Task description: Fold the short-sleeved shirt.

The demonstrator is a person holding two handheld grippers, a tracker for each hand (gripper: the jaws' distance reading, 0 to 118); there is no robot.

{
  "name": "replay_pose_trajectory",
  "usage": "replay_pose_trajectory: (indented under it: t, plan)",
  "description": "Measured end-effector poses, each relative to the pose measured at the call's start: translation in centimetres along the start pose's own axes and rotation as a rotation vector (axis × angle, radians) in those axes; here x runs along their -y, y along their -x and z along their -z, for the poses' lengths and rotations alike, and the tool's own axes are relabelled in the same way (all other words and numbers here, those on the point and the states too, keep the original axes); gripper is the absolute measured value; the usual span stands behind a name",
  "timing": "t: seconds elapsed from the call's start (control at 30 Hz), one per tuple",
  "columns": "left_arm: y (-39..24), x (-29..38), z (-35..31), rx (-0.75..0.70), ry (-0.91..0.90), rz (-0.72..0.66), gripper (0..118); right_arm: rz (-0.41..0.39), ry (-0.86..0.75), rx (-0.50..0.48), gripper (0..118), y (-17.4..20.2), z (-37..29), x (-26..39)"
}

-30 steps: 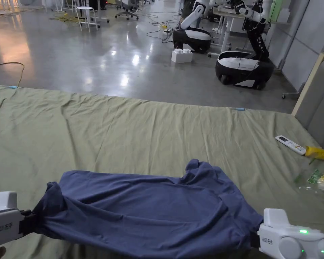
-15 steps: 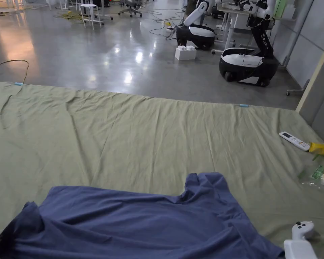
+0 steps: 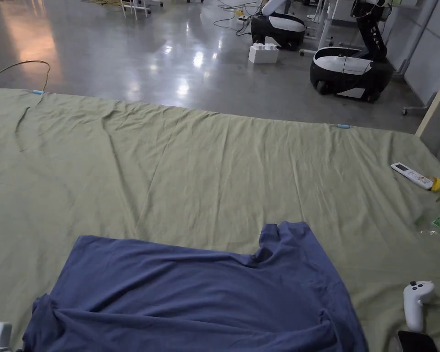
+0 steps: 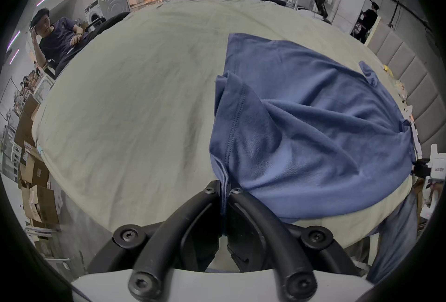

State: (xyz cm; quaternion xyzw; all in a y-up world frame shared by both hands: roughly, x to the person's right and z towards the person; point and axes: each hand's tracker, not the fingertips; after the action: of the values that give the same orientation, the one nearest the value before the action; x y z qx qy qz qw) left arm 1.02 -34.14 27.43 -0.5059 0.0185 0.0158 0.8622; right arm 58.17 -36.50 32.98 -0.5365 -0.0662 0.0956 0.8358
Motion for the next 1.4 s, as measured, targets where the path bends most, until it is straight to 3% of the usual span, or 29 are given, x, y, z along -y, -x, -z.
replay_pose_trajectory:
  t: [0.13, 0.17, 0.2, 0.27, 0.4, 0.57, 0.67, 0.73, 0.8, 0.93, 1.0, 1.1, 1.4]
  plan:
    - [-0.1, -0.5, -0.7, -0.005, -0.015, -0.02, 5, -0.019, -0.006, 0.026, 15, 0.4, -0.9, -0.3]
    - [-0.3, -0.6, -1.0, -0.003, -0.02, -0.014, 5, -0.018, -0.01, 0.038, 25, 0.5, -1.2, -0.4]
    - [-0.5, -0.9, -1.4, -0.002, -0.035, 0.009, 7, -0.012, -0.025, 0.058, 47, 0.3, -1.6, -0.6]
    - [-0.9, -1.0, -2.1, -0.007, -0.084, 0.061, 19, 0.021, -0.099, 0.086, 74, 0.3, -2.7, -1.3]
    - [-2.0, -2.8, -3.6, 0.013, -0.182, 0.039, 31, 0.115, -0.293, 0.044, 77, 0.5, -5.8, -3.6]
    - [-4.3, -5.6, -5.8, 0.034, -0.371, -0.004, 32, 0.178, -0.554, 0.025, 79, 1.9, -9.1, -7.0]
    - [-5.8, -6.9, -7.0, 0.04, -0.482, 0.025, 31, 0.214, -0.698, 0.014, 70, 3.2, -10.6, -8.6]
    - [-6.9, -7.6, -7.9, 0.039, -0.557, 0.039, 27, 0.217, -0.778, 0.01, 45, 4.3, -11.7, -9.8]
    - [-7.9, -7.9, -8.6, 0.024, -0.64, 0.053, 18, 0.212, -0.847, 0.001, 28, 5.4, -12.4, -10.7]
    - [-9.5, -8.3, -9.9, 0.006, -0.754, 0.082, 13, 0.216, -0.948, -0.028, 23, 7.6, -13.6, -12.3]
    - [-9.8, -8.2, -10.4, -0.002, -0.793, 0.078, 6, 0.213, -0.987, -0.017, 7, 8.6, -14.0, -12.7]
    - [-9.7, -8.2, -10.7, -0.02, -0.835, 0.066, 1, 0.167, -1.09, 0.022, 2, 9.6, -15.0, -13.1]
    - [-7.0, -8.2, -9.5, -0.02, -0.865, -0.005, 1, 0.202, -1.071, -0.002, 2, 9.8, -14.7, -13.3]
